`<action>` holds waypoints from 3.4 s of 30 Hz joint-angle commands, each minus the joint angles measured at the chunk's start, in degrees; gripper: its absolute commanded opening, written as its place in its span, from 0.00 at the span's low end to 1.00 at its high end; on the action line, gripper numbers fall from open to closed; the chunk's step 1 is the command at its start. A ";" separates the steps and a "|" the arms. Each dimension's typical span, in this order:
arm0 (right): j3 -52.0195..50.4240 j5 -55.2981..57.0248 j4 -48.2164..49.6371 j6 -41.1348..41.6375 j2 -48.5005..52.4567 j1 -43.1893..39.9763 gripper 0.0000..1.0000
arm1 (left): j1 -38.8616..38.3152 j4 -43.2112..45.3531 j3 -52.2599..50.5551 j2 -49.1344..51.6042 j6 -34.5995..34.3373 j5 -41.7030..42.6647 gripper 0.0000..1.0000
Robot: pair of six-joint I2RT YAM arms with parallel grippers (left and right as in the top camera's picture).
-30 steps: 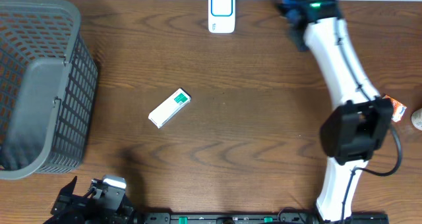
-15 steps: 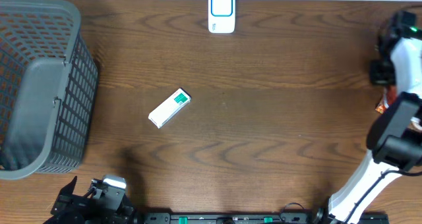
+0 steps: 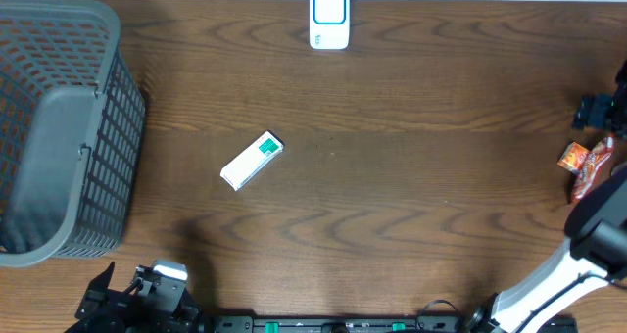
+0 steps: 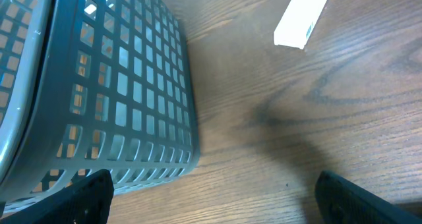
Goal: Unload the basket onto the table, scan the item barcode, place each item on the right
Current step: 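Move the right gripper to the white-green Panadol box and grasp it, then lift the Panadol box by its end and tilt it upright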
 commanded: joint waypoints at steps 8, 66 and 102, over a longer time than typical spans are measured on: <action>0.11 -45.70 -3.89 6.51 -13.07 18.60 0.99 | -0.24 -0.02 0.17 -0.07 0.11 -0.28 0.98; 27.36 -23.02 -2.49 83.54 26.38 72.37 0.99 | -0.24 -0.02 0.17 -0.07 0.11 -0.28 0.98; 27.30 -26.91 -2.93 82.07 36.06 73.16 0.63 | -0.24 -0.02 0.17 -0.07 0.11 -0.28 0.98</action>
